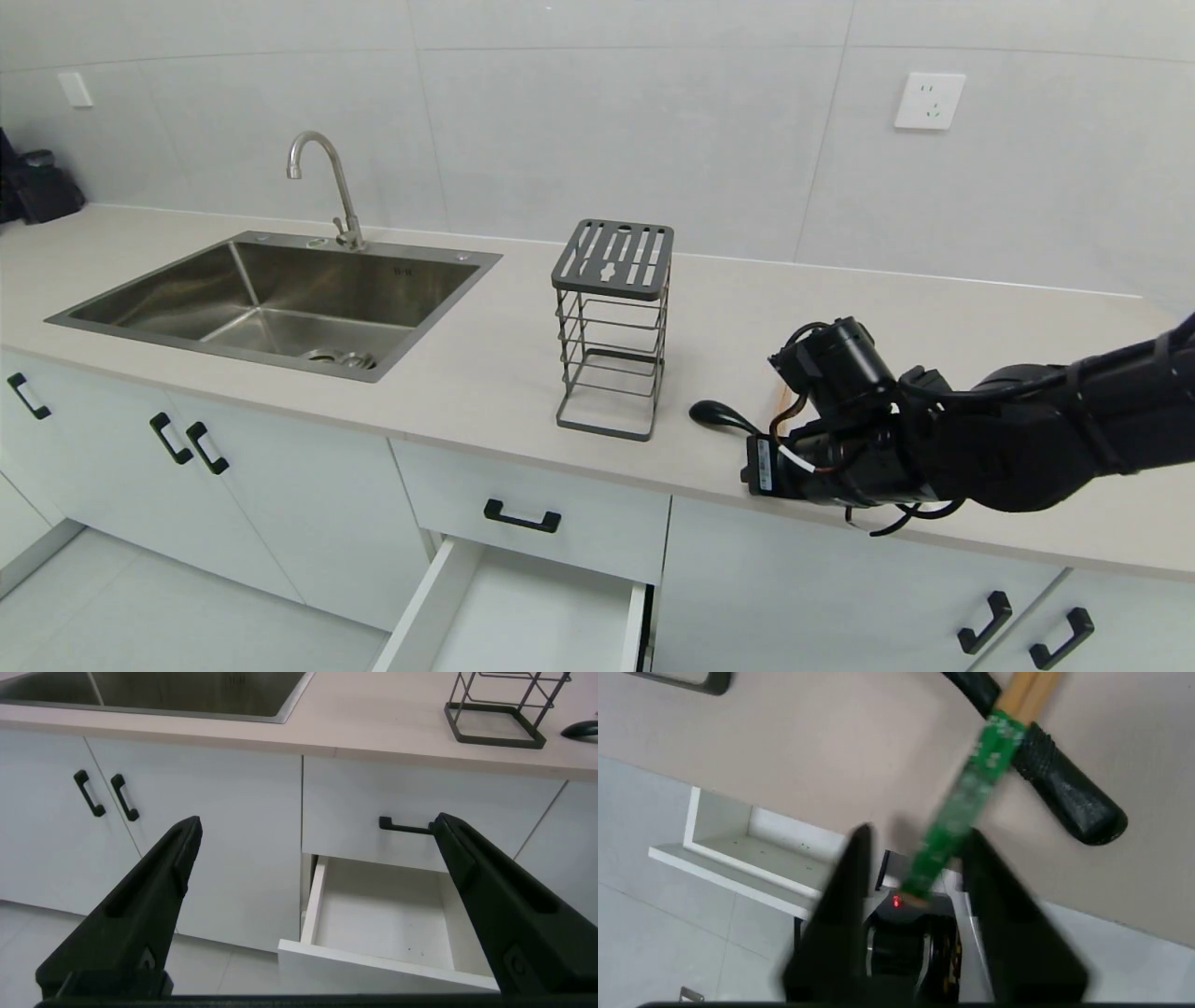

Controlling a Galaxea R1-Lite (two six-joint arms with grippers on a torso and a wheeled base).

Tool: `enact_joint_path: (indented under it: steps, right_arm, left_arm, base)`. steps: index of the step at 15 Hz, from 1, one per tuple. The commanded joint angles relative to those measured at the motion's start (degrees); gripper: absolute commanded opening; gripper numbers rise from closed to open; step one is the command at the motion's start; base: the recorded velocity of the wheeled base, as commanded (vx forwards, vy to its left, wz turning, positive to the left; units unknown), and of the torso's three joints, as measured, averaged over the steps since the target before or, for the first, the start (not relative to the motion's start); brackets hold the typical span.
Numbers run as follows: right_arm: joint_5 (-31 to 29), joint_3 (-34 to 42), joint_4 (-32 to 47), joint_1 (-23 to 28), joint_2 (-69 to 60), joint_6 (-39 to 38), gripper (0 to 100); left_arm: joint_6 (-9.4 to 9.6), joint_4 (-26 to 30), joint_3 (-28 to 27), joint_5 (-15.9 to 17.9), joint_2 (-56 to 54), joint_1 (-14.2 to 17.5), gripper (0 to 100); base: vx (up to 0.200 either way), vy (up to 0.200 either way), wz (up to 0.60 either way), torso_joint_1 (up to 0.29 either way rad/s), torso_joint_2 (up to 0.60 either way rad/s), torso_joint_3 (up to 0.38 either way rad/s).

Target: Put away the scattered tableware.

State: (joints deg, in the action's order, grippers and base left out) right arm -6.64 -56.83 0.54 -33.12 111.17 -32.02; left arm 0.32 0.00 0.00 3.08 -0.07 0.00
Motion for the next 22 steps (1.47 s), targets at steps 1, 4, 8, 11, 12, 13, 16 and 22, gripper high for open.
enact_joint_path:
  steps: [1, 4, 8, 11, 12, 13, 16, 22]
  right_arm:
    - [-0.2, -0.2, 0.0, 1.1, 1.3, -0.5, 0]
    - [-0.8, -1.4, 0.0, 3.3, 3.0, -2.7, 0]
    - [-0.9, -2.6, -0.4, 4.7, 0.1, -2.8, 0]
    - [-0.9, -0.6, -0.4, 5.5, -4.1, -3.0, 0]
    - [-0.9, 0.6, -0.4, 5.5, -6.1, -2.9, 0]
    - [-0.9, 1.2, -0.4, 5.5, -7.8, -3.0, 0]
    - [-0.9, 3.6, -0.4, 5.8, -14.0, -2.9, 0]
    - [-1.0, 6.6, -0.4, 5.6, -22.5, -2.3, 0]
  left_arm:
    - [0.03, 0.0, 0.0, 0.0, 0.1, 0.0, 100]
    - [0.03, 0.0, 0.0, 0.0, 0.1, 0.0, 100]
    - [0.03, 0.0, 0.0, 0.0, 0.1, 0.0, 100]
    - [-0.05, 0.0, 0.0, 0.0, 0.1, 0.0, 100]
    - [0.03, 0.0, 0.0, 0.0, 0.1, 0.0, 100]
    - [-0.05, 0.0, 0.0, 0.0, 0.1, 0.0, 100]
    - [-0.05, 0.0, 0.0, 0.0, 0.1, 0.0, 100]
    - [-0.05, 0.0, 0.0, 0.0, 0.1, 0.0, 100]
  base:
    - [0.0, 0.0, 0.0, 0.0, 0.0, 0.0]
    - [0.0, 0.0, 0.0, 0.0, 0.0, 0.0]
    - [0.0, 0.0, 0.0, 0.0, 0.0, 0.0]
    - [0.0, 0.0, 0.0, 0.0, 0.0, 0.0]
    - [0.0, 0.0, 0.0, 0.0, 0.0, 0.0]
    - [0.0, 0.0, 0.0, 0.0, 0.0, 0.0]
    - [0.0, 0.0, 0.0, 0.0, 0.0, 0.0]
    - [0.0, 0.0, 0.0, 0.0, 0.0, 0.0]
